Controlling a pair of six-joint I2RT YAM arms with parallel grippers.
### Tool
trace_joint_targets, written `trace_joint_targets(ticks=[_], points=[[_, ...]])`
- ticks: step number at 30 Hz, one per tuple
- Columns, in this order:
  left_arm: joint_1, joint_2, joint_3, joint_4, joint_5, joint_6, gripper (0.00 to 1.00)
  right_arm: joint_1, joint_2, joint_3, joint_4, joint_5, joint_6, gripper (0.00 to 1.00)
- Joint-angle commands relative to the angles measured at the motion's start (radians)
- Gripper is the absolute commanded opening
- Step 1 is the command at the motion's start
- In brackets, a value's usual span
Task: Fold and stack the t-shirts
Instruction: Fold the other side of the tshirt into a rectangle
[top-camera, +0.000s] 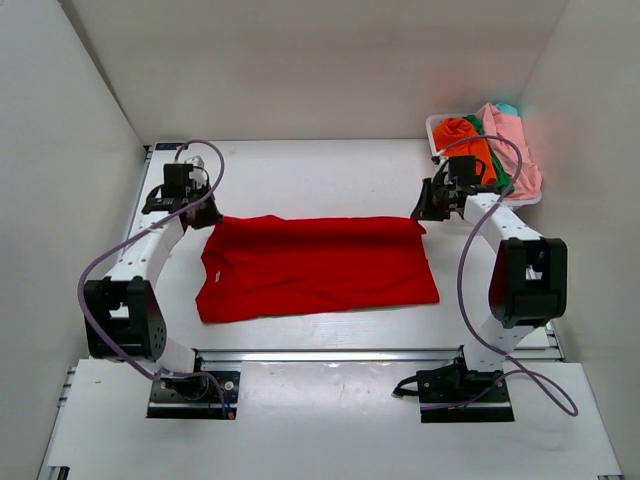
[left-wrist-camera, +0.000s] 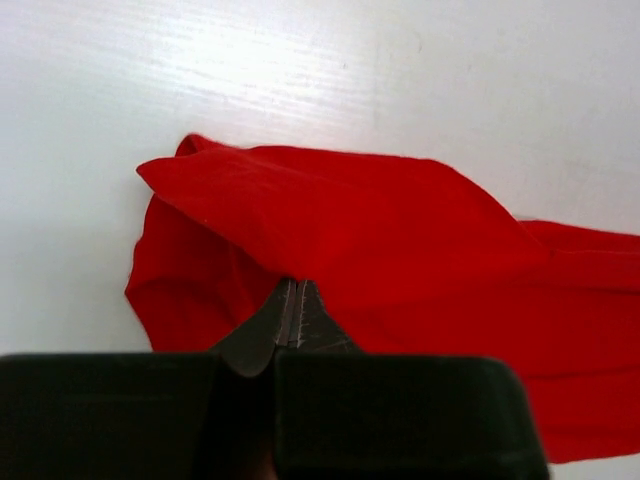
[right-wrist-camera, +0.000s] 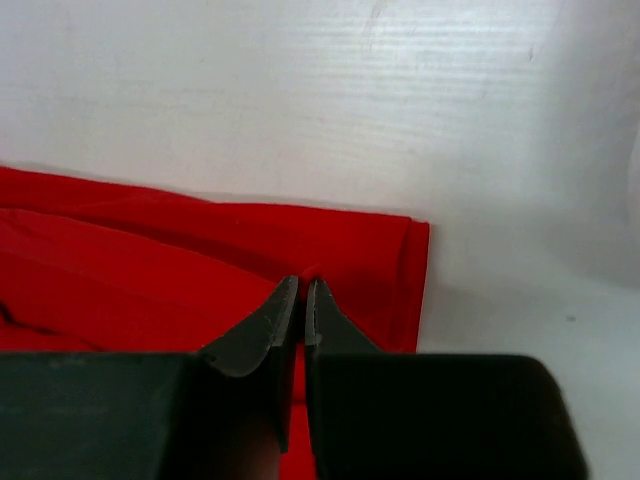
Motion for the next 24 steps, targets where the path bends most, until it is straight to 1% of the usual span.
trace_joint_targets(ticks=[1,4,6,13,22,24], points=[[0.008,-0.093,-0.054,-0.02,-0.024,0.034,0.0,0.006,-0.099,-0.062,0.059,-0.018,-0.018,0.0],[-0.009,-0.143,-0.115,-0.031,-0.027,0.04,0.0,0.009,-0.171,-0.154,0.08,-0.026,-0.019,0.0],[-0.024,-0.18,-0.185,-0.025,-0.024,0.039,0.0,0.003,-0.221,-0.226,0.1,-0.024,-0.016,0.0],[-0.074,-0.266,-0.316,-0.019,-0.007,0.028,0.0,0.006,-0.277,-0.35,0.129,-0.027,-0.015,0.0],[-0.078,-0.346,-0.378,-0.036,-0.018,0.03,0.0,-0.003,-0.265,-0.381,0.172,-0.015,-0.039,0.0],[-0.075,-0.352,-0.379,-0.039,-0.013,0.031,0.0,-0.014,-0.251,-0.375,0.186,-0.038,-0.047,0.0]])
